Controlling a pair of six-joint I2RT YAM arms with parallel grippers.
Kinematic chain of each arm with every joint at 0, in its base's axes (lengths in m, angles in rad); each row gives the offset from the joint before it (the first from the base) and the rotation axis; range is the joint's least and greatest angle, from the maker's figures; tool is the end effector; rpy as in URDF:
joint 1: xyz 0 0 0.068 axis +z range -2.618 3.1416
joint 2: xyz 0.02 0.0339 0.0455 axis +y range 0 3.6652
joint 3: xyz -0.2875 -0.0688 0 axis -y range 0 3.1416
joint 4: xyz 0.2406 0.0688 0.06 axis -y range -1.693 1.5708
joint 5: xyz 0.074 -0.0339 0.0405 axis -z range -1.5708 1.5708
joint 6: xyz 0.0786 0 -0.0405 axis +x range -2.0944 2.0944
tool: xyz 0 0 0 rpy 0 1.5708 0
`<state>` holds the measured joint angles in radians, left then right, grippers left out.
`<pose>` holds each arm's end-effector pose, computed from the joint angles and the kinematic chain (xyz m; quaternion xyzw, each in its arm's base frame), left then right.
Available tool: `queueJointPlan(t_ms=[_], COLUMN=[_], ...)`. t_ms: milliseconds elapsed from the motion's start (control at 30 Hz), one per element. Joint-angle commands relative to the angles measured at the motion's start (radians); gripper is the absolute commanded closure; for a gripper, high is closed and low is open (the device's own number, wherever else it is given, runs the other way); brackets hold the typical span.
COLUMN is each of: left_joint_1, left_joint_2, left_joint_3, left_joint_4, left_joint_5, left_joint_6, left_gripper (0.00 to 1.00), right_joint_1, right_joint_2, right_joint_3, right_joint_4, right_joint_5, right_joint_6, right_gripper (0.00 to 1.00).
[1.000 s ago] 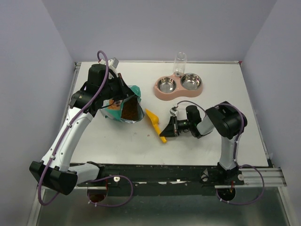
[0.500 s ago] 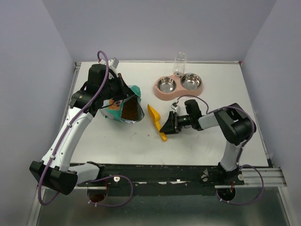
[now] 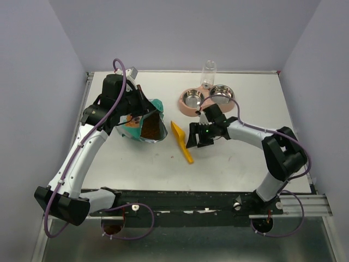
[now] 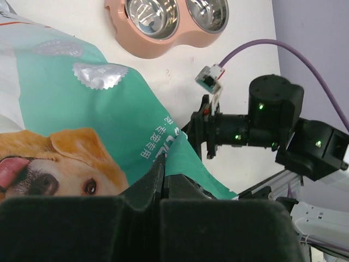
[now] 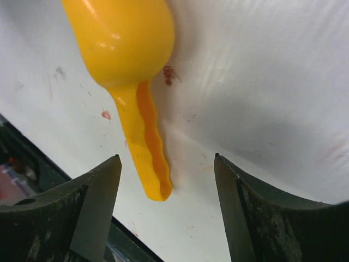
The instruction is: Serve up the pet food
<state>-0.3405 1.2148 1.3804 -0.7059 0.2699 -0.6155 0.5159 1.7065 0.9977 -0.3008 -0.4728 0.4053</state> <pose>0.2528 -0.1118 0.4048 -0.0525 0.8632 -0.3286 0.3797 0.2931 0.2074 0.1654 -0.1164 0.9292 0.3213 0.1411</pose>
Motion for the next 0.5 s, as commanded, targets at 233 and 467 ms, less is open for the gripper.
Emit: queueJointPlan(t_ms=[233, 467], left_joint_1=[0.015, 0.017], left_joint_2=[0.006, 0.015], left_joint_3=[0.037, 0.045], left_joint_4=[-0.055, -0.053], left_joint_5=[-0.038, -0.034], left_joint_6=[0.017, 0.017], left_gripper=[1.0, 1.0], right_joint_1=[0.312, 0.363], right_joint_2=[0.004, 0.113], right_joint_3=[0.03, 0.061], right_joint_4=[-0.009, -0.023], right_joint_5=[0.598, 0.734], right_joint_6=[0.052, 0.049], right_gripper=[0.26, 0.37])
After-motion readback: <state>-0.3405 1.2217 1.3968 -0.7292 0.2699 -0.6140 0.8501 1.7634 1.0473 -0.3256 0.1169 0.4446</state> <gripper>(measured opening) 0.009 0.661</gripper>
